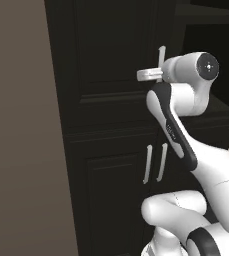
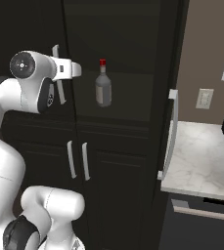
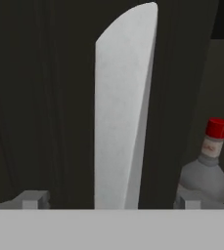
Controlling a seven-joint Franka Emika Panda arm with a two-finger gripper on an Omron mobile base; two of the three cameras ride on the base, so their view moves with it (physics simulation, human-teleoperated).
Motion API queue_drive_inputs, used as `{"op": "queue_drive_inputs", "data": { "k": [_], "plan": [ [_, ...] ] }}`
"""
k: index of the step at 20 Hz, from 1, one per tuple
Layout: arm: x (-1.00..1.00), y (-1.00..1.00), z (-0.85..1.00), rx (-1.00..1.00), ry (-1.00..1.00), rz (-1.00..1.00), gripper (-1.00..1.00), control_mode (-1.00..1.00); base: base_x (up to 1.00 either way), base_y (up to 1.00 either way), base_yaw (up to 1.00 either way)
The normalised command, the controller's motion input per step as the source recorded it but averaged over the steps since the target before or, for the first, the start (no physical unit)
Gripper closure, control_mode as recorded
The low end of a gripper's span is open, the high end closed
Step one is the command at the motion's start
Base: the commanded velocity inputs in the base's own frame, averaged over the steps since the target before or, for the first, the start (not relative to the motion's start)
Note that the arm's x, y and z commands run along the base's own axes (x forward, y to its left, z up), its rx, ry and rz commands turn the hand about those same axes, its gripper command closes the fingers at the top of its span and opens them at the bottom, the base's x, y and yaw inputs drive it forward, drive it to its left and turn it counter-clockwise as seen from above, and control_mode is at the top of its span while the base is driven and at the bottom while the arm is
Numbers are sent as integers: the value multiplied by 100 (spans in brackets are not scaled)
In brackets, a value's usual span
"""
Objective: Open the cabinet directly in front. Then move the liquor and the cup to the dining counter with the jar on it.
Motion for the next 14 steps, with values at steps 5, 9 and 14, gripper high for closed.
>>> {"op": "queue_drive_inputs", "data": {
  "k": [5, 9, 14],
  "plan": [
    [-4, 0, 0, 0, 0, -1, 100, -100, 0, 0, 0],
    [-47, 3, 3, 0, -3, -18, 100, -100, 0, 0, 0],
    [-82, 26, 20, 0, -11, -25, 100, -100, 0, 0, 0]
  ]
}}
